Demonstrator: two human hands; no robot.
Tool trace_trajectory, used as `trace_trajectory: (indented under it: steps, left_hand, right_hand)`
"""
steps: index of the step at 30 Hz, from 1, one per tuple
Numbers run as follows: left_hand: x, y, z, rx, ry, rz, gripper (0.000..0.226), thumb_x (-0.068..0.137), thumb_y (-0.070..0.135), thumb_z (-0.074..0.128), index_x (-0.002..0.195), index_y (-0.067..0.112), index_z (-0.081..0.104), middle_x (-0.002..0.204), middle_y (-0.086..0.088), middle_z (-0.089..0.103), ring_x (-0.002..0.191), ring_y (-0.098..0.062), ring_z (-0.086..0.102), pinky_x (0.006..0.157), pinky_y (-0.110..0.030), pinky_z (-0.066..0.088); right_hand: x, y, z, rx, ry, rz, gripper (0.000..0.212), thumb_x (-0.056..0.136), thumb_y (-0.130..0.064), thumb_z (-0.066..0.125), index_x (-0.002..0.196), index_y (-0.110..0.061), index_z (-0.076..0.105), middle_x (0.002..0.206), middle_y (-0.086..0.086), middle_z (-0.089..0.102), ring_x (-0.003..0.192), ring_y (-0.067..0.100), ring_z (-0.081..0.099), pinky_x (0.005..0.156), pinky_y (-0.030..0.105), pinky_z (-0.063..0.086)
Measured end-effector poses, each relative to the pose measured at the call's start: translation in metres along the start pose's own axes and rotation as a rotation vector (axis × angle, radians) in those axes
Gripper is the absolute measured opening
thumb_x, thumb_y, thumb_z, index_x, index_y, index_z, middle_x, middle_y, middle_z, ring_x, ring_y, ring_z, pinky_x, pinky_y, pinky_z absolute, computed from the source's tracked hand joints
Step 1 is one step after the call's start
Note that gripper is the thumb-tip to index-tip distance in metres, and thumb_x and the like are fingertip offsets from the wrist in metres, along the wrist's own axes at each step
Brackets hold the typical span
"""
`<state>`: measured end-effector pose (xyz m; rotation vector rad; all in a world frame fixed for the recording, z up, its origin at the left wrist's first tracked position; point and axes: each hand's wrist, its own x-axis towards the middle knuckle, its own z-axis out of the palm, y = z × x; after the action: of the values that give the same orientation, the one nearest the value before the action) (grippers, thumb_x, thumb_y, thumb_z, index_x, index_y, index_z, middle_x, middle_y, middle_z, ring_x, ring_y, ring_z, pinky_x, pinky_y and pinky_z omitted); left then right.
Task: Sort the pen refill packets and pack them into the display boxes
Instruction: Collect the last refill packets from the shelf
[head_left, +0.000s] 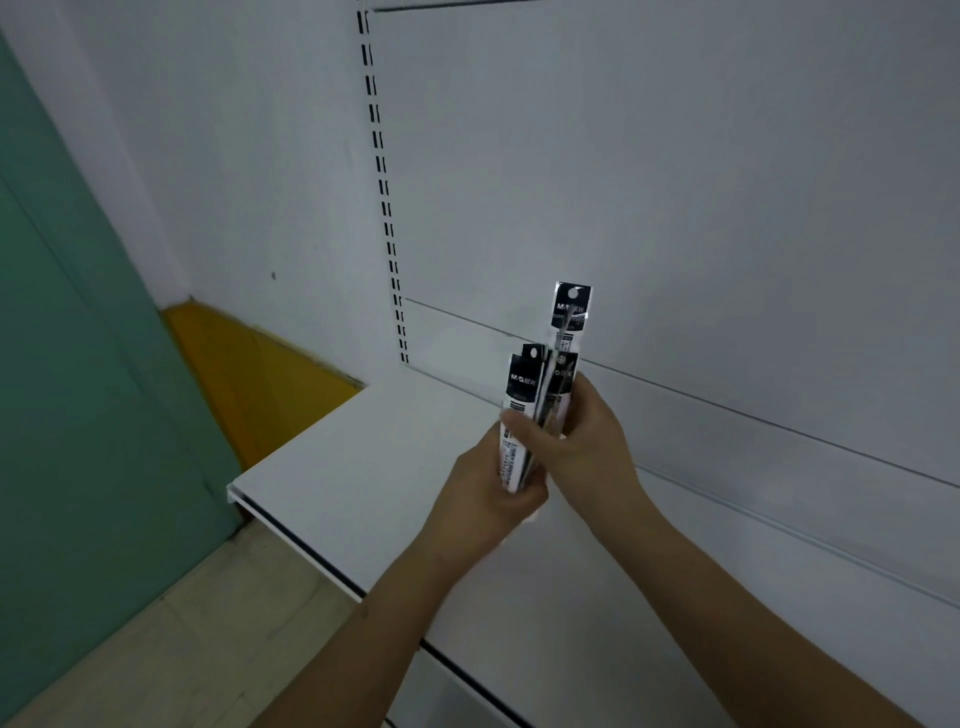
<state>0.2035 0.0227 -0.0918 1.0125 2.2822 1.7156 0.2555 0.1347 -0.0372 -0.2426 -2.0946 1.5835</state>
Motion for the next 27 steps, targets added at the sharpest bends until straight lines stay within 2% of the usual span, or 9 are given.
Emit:
trace_trajectory:
  steps: [3, 7, 11, 14, 17, 19, 23, 25, 27]
  left_hand:
    - [0.0, -0.001, 0.007, 0.007, -0.041, 0.008, 0.025, 0.088, 0.025, 0.069, 0.108, 0.035, 0.057, 0.089, 0.009, 0.07, 0.076, -0.004, 0.068, 0.065, -0.023, 0.056]
    - [-0.002, -0.012, 0.009, 0.09, -0.036, -0.005, 0.029, 0.087, 0.035, 0.071, 0.113, 0.034, 0.06, 0.102, 0.011, 0.069, 0.091, -0.001, 0.066, 0.082, -0.029, 0.057]
    - [0.004, -0.014, 0.011, 0.166, -0.018, 0.033, 0.022, 0.087, 0.044, 0.068, 0.102, 0.029, 0.063, 0.091, 0.008, 0.067, 0.081, -0.004, 0.065, 0.072, -0.032, 0.056]
    - [0.006, -0.019, 0.013, 0.21, -0.014, 0.038, 0.046, 0.074, 0.061, 0.07, 0.106, 0.029, 0.058, 0.091, 0.011, 0.065, 0.082, -0.005, 0.065, 0.069, -0.033, 0.058]
    - [0.003, -0.019, 0.013, 0.323, -0.02, 0.035, 0.064, 0.064, 0.069, 0.071, 0.114, 0.035, 0.05, 0.098, 0.015, 0.056, 0.094, -0.007, 0.054, 0.081, -0.034, 0.052]
    - [0.0, -0.017, 0.011, 0.338, -0.048, 0.034, 0.077, 0.061, 0.074, 0.07, 0.124, 0.039, 0.043, 0.109, 0.016, 0.051, 0.104, -0.007, 0.047, 0.091, -0.033, 0.047]
    - [-0.003, -0.018, 0.007, 0.257, -0.061, 0.041, 0.107, 0.06, 0.079, 0.068, 0.149, 0.037, 0.024, 0.133, 0.018, 0.041, 0.123, -0.002, 0.037, 0.102, -0.026, 0.037]
    - [-0.004, -0.021, 0.007, 0.236, -0.044, 0.05, 0.1, 0.066, 0.072, 0.069, 0.149, 0.037, 0.024, 0.134, 0.018, 0.042, 0.125, 0.001, 0.036, 0.104, -0.023, 0.035]
    - [-0.003, -0.02, 0.006, 0.241, -0.039, 0.045, 0.078, 0.071, 0.064, 0.07, 0.137, 0.05, 0.032, 0.125, 0.026, 0.046, 0.121, 0.008, 0.038, 0.102, -0.018, 0.035]
  right_hand:
    - [0.003, 0.003, -0.009, -0.012, 0.094, 0.01, 0.017, 0.085, -0.025, 0.073, 0.094, -0.031, 0.06, 0.087, -0.014, 0.07, 0.077, -0.006, 0.066, 0.065, 0.009, 0.049]
    - [0.005, -0.001, -0.019, 0.146, 0.113, -0.035, 0.009, 0.092, -0.011, 0.063, 0.096, -0.018, 0.059, 0.08, -0.009, 0.074, 0.077, 0.007, 0.071, 0.071, 0.023, 0.056]
    - [0.007, 0.002, -0.019, 0.202, -0.002, -0.057, 0.033, 0.087, -0.013, 0.071, 0.115, -0.014, 0.053, 0.103, 0.001, 0.074, 0.095, 0.018, 0.072, 0.084, 0.038, 0.057]
    - [0.006, 0.01, -0.013, 0.101, -0.081, 0.058, 0.044, 0.079, -0.02, 0.08, 0.117, -0.017, 0.058, 0.101, 0.001, 0.075, 0.094, 0.014, 0.072, 0.087, 0.039, 0.057]
    - [0.006, 0.011, -0.013, 0.06, -0.024, 0.059, 0.01, 0.084, -0.013, 0.074, 0.093, -0.014, 0.068, 0.083, 0.001, 0.076, 0.077, 0.012, 0.073, 0.077, 0.035, 0.058]
    - [0.009, 0.007, -0.017, 0.1, 0.018, 0.0, 0.003, 0.088, -0.01, 0.069, 0.09, -0.012, 0.068, 0.082, 0.0, 0.075, 0.078, 0.011, 0.072, 0.076, 0.031, 0.058]
    - [0.012, 0.008, -0.023, 0.154, -0.059, 0.005, 0.035, 0.082, -0.013, 0.076, 0.112, -0.009, 0.059, 0.101, 0.0, 0.073, 0.091, 0.012, 0.071, 0.079, 0.028, 0.057]
    - [0.012, 0.017, -0.021, 0.066, -0.064, 0.086, 0.037, 0.079, -0.016, 0.079, 0.111, -0.012, 0.061, 0.097, 0.001, 0.074, 0.089, 0.015, 0.072, 0.082, 0.034, 0.058]
    - [0.012, 0.026, -0.02, 0.039, -0.076, 0.113, 0.021, 0.082, -0.015, 0.077, 0.101, -0.016, 0.067, 0.09, 0.003, 0.074, 0.086, 0.019, 0.072, 0.088, 0.045, 0.057]
